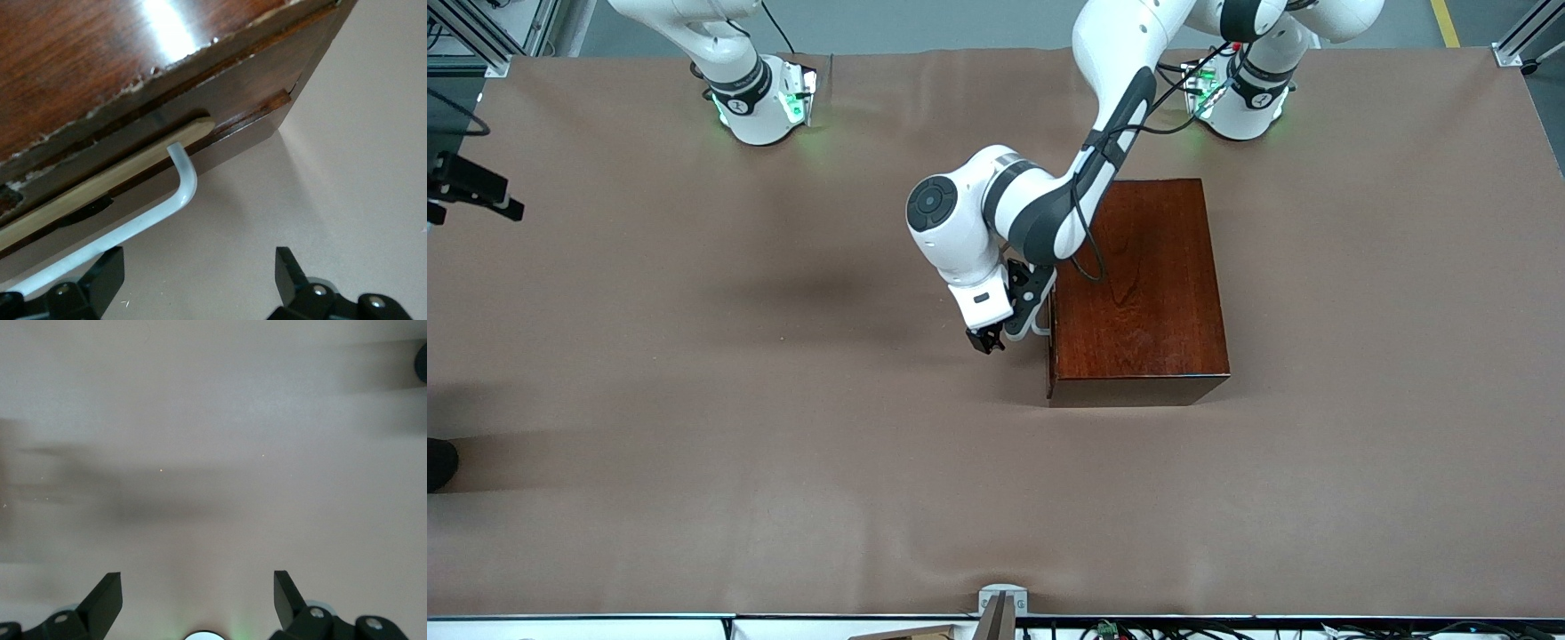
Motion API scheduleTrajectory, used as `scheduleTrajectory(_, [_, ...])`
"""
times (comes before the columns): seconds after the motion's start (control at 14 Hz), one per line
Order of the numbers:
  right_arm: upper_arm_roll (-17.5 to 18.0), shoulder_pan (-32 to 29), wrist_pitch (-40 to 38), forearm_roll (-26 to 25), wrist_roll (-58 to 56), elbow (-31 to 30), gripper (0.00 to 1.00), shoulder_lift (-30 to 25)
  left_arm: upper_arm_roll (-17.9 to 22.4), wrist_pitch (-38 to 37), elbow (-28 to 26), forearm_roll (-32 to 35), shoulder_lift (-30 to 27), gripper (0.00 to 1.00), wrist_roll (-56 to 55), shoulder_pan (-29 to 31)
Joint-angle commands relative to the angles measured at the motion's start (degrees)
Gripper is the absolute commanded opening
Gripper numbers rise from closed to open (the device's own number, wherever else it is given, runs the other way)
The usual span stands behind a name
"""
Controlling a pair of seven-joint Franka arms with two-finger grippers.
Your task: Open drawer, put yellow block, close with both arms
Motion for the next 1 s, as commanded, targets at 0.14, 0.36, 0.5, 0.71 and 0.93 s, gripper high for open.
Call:
scheduleTrajectory(0.14, [-0.32, 0.06, 1.60, -2.72, -0.42, -3.94, 1.00, -3.31, -0.02, -2.50, 0.16, 0.33, -9.22, 1.00, 7.84, 3.91])
scheduleTrajectory(0.36, [0.03, -0.02, 1.60, -3.08, -0.33, -3.50, 1.00, -3.13, 0.07, -2.67, -0.36, -2.83, -17.13, 1.00, 17.22, 9.18])
scheduleTrajectory(0.5, [0.21, 0.15, 1.60, -3.08, -0.33, -3.24, 1.00, -3.13, 0.33, -6.34, -0.98, -2.84, -20.92, 1.00, 25.83, 11.90])
scheduleTrajectory(0.71, [1.18, 0.06, 1.51, -3.08, -0.24, -3.06, 1.00, -3.04, 0.33, -11.10, -1.16, -2.67, -24.52, 1.00, 37.00, 16.56])
scheduleTrajectory(0.93, [1.53, 0.50, 1.16, -3.08, 0.20, -2.97, 1.00, -3.13, 0.16, -14.26, -1.33, -2.67, -27.51, 1.00, 51.93, 22.89])
